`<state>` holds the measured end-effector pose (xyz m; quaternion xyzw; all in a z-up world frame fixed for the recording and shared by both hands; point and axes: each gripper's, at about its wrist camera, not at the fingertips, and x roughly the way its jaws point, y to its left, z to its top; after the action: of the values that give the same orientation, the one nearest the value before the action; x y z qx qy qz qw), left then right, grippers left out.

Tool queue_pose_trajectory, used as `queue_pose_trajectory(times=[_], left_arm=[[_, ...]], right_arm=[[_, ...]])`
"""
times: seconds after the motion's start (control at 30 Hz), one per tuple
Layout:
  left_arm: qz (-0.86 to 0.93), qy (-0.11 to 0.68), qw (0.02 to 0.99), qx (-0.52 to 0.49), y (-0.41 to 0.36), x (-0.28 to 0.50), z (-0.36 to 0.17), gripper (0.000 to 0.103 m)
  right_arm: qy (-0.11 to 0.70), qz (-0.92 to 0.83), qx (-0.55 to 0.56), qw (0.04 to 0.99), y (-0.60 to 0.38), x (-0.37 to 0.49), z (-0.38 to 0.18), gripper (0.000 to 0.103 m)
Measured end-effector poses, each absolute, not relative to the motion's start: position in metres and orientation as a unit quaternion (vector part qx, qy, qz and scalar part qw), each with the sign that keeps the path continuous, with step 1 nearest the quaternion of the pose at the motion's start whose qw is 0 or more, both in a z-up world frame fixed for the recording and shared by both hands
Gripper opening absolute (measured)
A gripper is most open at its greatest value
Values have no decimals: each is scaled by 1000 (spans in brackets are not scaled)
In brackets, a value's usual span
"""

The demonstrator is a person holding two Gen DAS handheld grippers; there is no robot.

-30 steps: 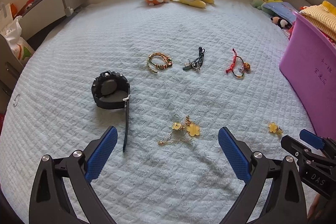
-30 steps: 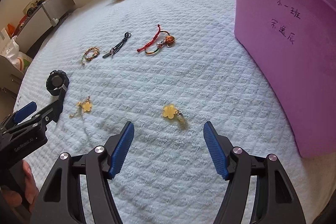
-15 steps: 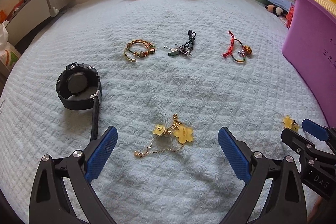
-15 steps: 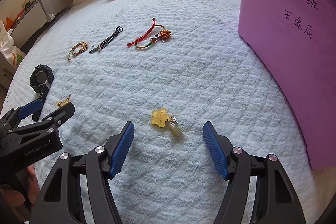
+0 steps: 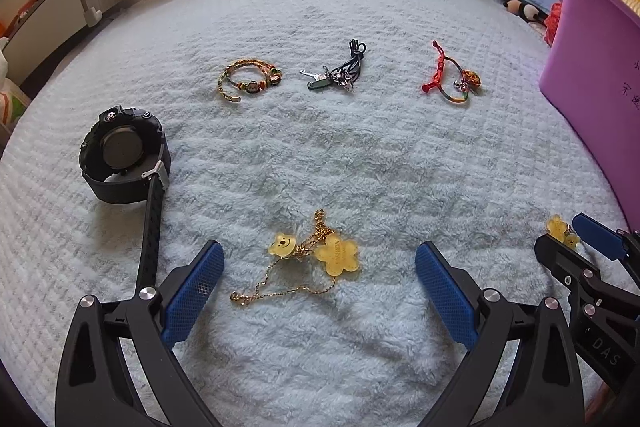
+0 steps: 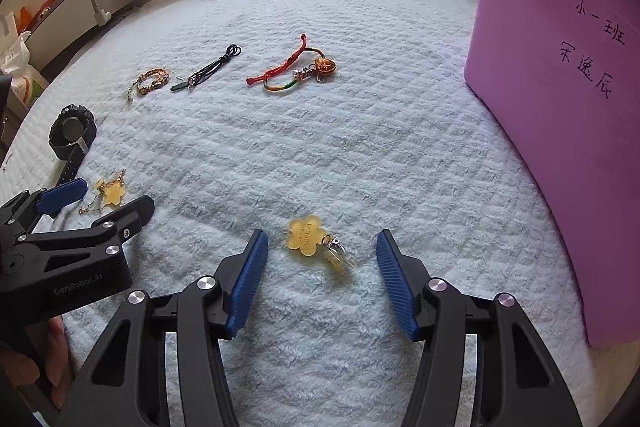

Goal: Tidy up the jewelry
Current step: 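Move right tool to yellow flower charm while left tool approaches gold flower chain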

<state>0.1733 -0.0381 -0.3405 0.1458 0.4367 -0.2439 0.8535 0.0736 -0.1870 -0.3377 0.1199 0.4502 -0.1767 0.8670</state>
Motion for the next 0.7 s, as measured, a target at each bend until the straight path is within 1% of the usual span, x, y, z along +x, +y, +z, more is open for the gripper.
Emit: queue_pose_trajectory(times=[0.1, 0.13, 0.2, 0.3, 0.47, 0.5, 0.57, 0.6, 0.7], left_arm=[[-245, 436, 854, 143, -37, 173, -345, 95], [-245, 436, 854, 142, -37, 173, -344, 95], [-246, 435, 854, 142, -37, 172, -344, 92], [-246, 431, 855, 149, -40, 170, -342, 86], [-255, 430, 852, 158, -46, 163, -339, 68], [-255, 430, 851, 159, -48, 162, -339, 67], [-255, 433, 850, 157, -48, 161, -338, 62], [-256, 435, 849, 155, -48, 161, -338, 60], [-261, 440, 846, 151, -48, 160, -336, 48]], right_arm=[[451, -177, 118, 867, -187, 74, -339, 47], [452, -176, 115, 867, -186, 74, -339, 43], [453, -173, 104, 868, -182, 76, -338, 38], [454, -173, 97, 869, -179, 76, -338, 36], [457, -172, 89, 868, -177, 77, -338, 31], [458, -170, 86, 868, -176, 77, -339, 30], [460, -167, 86, 868, -175, 77, -338, 25], [461, -165, 86, 868, -175, 78, -337, 19], [464, -163, 83, 867, -174, 79, -337, 18]])
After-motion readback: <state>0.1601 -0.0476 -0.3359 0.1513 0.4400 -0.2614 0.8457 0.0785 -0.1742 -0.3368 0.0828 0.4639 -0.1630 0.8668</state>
